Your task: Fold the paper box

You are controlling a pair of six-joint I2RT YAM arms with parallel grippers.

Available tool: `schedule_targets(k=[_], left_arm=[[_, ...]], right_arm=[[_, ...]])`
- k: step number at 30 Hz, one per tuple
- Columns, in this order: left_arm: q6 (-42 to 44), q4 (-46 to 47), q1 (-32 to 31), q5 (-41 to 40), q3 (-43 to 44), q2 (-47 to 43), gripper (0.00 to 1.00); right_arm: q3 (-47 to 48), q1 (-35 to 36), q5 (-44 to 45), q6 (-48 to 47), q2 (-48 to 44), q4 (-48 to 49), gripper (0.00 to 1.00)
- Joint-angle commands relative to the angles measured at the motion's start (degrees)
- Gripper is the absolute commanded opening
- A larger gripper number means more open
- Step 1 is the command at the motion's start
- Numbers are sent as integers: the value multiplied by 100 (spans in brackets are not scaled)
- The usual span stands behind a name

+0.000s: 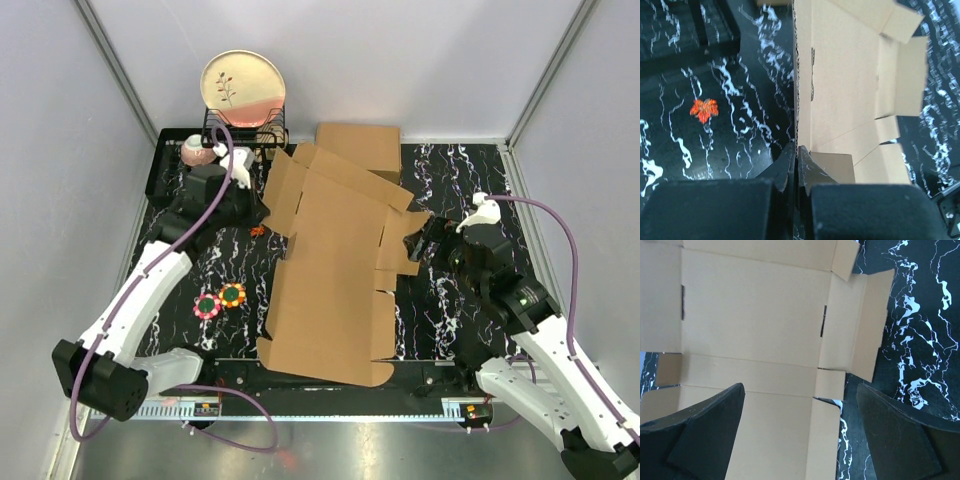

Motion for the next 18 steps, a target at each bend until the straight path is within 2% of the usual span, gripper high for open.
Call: schedule_targets(k=[1, 6, 10, 14, 18], left_arm=[[61, -74, 58, 607, 969, -240, 0], [-272, -144, 49, 1363, 1112, -346, 0], [-317, -206, 49, 1891, 376, -337, 0], [-404, -154, 40, 1866, -478, -215, 0], [-370, -188, -21, 1217, -971, 180, 0]], right_arm=[[475, 10, -32, -147, -76, -227, 100], [722, 2, 187, -296, -199, -439, 100], [854, 2, 302, -340, -287, -623, 100], [802, 1, 355, -349, -287, -668, 100], [653, 2, 302, -262, -191, -571, 100]])
